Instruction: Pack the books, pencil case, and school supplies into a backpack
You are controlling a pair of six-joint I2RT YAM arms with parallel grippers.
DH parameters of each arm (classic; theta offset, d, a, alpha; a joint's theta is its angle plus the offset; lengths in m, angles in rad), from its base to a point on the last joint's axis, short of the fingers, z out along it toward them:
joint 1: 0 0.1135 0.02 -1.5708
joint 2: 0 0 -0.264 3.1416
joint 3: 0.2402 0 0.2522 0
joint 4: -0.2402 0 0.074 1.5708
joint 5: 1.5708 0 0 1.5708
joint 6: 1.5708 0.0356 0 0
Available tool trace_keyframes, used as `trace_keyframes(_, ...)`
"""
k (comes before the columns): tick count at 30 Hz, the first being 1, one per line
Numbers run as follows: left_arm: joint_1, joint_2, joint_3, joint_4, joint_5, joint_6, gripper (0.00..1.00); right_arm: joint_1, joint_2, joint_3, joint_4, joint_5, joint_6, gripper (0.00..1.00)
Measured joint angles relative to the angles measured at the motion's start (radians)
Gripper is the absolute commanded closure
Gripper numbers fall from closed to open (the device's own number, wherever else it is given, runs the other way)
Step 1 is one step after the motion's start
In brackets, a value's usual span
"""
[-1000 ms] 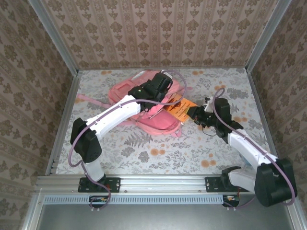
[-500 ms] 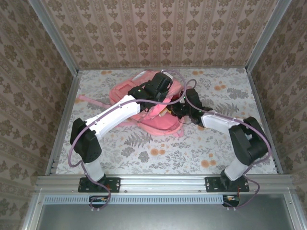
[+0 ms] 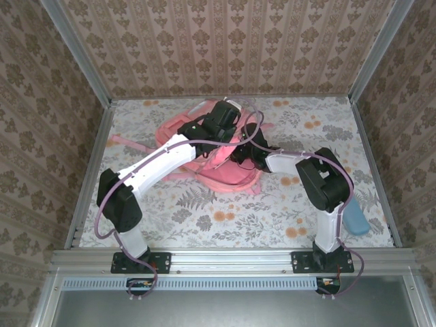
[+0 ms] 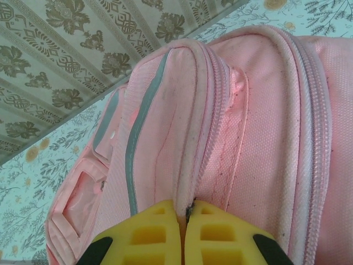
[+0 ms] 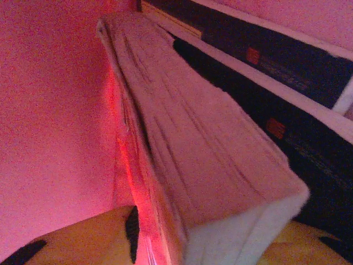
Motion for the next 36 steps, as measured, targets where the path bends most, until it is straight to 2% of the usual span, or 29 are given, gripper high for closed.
trace_keyframes(5,0.015,-0.015,-0.021,0.002,0.031,-0.019,1.0,-0.015,-0.119,-0.099,-0.064,-0.018,0.003,0.4)
trace_keyframes(13,0.037,-0.045,-0.055,0.013,0.083,-0.031,1.0,-0.087,-0.319,-0.231,-0.1,-0.055,-0.002,0.4)
trace_keyframes(16,0.05,-0.052,-0.065,0.016,0.121,-0.033,1.0,-0.122,-0.397,-0.28,-0.175,-0.049,-0.048,0.4)
trace_keyframes(19,0.064,-0.052,-0.065,0.016,0.172,-0.033,1.0,-0.142,-0.511,-0.312,-0.294,-0.005,-0.13,0.39)
trace_keyframes(24,0.084,0.011,0.006,-0.002,0.286,-0.043,0.98,-0.158,-0.761,-0.338,-0.498,0.156,-0.27,0.36)
trace_keyframes(29,0.098,0.143,0.117,0.005,0.443,-0.106,0.84,-0.187,-0.921,-0.352,-0.65,0.304,-0.364,0.35)
trace_keyframes(33,0.11,0.208,0.151,0.053,0.559,-0.182,0.5,-0.19,-0.952,-0.352,-0.716,0.347,-0.417,0.34)
trace_keyframes(36,0.136,0.203,0.151,0.073,0.615,-0.256,0.32,-0.186,-0.948,-0.351,-0.736,0.346,-0.462,0.28)
